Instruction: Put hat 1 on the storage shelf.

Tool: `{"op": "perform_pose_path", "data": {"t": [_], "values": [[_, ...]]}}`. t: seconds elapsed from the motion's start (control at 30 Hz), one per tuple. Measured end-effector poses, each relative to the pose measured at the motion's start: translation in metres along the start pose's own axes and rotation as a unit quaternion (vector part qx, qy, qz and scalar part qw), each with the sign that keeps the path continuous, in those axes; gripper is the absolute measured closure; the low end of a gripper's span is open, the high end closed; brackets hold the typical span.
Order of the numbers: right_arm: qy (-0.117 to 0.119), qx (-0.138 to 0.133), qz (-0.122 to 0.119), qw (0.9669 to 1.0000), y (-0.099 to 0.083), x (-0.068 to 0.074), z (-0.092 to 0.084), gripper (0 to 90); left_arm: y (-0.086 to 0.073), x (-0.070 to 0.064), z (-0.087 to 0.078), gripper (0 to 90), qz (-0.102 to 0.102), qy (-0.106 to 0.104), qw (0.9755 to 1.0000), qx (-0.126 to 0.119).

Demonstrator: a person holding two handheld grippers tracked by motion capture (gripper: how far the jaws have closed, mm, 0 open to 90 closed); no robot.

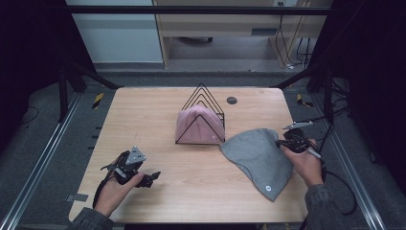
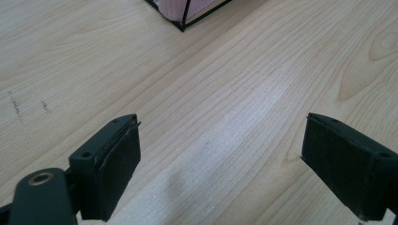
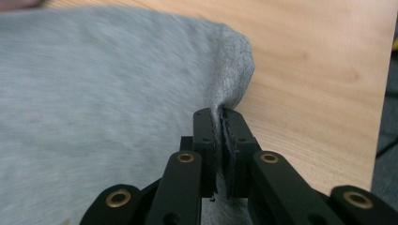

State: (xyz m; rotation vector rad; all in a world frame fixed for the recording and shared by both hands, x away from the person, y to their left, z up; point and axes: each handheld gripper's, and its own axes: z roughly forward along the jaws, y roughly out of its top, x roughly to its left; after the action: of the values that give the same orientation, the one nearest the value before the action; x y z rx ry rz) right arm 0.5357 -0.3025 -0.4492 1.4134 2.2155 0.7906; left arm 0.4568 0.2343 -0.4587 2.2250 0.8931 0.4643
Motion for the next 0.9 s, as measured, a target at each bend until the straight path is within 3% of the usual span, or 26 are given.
{"op": "perform_pose_path", "data": {"t": [0.13, 0.2, 0.37, 0.6, 0.9], "values": [[0.013, -0.036, -0.038, 0.9985, 0.013, 0.022, -0.030, 85.7, 0.000, -0.001, 0.000, 11.4, 0.001, -0.003, 1.0000, -0.002], [0.020, -0.058, -0.060, 0.9963, 0.022, 0.034, -0.048, 85.8, 0.001, -0.002, 0.000, 11.3, 0.001, -0.007, 1.0000, -0.004], [0.034, -0.111, -0.115, 0.9866, 0.049, 0.063, -0.095, 85.9, 0.003, -0.005, 0.001, 10.8, 0.008, -0.025, 0.9996, -0.013], [0.048, -0.154, -0.164, 0.9731, 0.076, 0.084, -0.140, 86.0, 0.005, -0.009, 0.000, 10.6, 0.005, -0.051, 0.9983, -0.027], [0.063, -0.180, -0.196, 0.9619, 0.101, 0.099, -0.177, 86.1, 0.008, -0.011, 0.000, 10.5, 0.007, -0.061, 0.9974, -0.038]]}}
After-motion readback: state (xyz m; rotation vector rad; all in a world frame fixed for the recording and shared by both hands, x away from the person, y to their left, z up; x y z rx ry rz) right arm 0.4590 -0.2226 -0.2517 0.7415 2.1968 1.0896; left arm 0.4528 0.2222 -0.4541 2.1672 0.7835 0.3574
